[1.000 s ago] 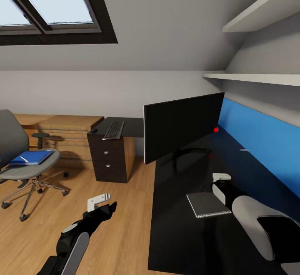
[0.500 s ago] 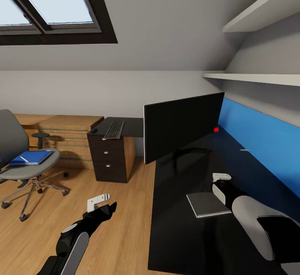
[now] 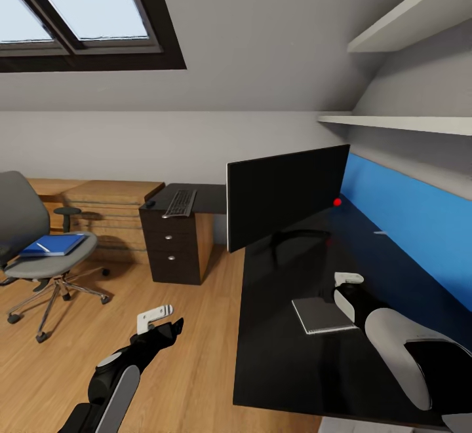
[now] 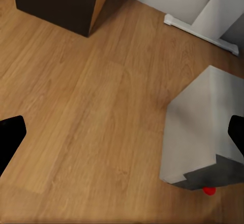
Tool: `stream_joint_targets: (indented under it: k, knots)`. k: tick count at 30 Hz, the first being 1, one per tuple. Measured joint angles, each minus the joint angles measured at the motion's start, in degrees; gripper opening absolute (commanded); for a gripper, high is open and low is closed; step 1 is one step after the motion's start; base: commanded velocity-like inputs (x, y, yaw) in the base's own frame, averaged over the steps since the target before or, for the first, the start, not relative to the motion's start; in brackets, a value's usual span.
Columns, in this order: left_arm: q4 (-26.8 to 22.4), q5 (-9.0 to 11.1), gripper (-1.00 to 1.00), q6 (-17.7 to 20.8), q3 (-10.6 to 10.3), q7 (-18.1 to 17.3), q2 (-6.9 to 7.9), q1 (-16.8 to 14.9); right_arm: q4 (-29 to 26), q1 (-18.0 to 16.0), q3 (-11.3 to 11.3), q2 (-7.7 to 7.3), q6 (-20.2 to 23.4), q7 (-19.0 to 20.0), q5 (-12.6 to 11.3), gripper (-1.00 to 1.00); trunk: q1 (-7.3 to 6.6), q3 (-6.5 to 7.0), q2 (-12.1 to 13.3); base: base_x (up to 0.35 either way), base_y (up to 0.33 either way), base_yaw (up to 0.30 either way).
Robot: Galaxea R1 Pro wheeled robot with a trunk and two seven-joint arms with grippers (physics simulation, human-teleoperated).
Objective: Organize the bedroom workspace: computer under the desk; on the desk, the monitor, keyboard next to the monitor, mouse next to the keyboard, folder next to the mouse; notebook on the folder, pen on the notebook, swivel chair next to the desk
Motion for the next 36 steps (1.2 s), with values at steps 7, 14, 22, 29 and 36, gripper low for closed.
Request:
stream_joint_targets:
  k: [7,14,22,29,36]
  knots:
    - [0.0,0.0,1.0,0.0,0.0,0.0,0.0,0.0,0.0,0.0,0.0,0.0,0.0,0.0,0.0,1.0,0.01,0.0,0.0,-0.19,0.0,0.0]
    - [0.0,0.0,1.0,0.0,0.0,0.0,0.0,0.0,0.0,0.0,0.0,0.0,0.0,0.0,0.0,1.0,0.02,0.0,0.0,-0.166,0.0,0.0]
    - [0.0,0.0,1.0,0.0,0.0,-0.1,0.0,0.0,0.0,0.0,0.0,0.0,0.0,0.0,0.0,1.0,0.01,0.0,0.0,-0.207,0.0,0.0]
    - [0.0,0.0,1.0,0.0,0.0,0.0,-0.01,0.0,0.0,0.0,0.0,0.0,0.0,0.0,0.0,1.0,0.02,0.0,0.0,-0.172,0.0,0.0]
    - [0.0,0.0,1.0,0.1,0.0,-0.1,0.0,0.0,0.0,0.0,0.0,0.0,0.0,0.0,0.0,1.0,0.01,0.0,0.0,-0.169,0.0,0.0]
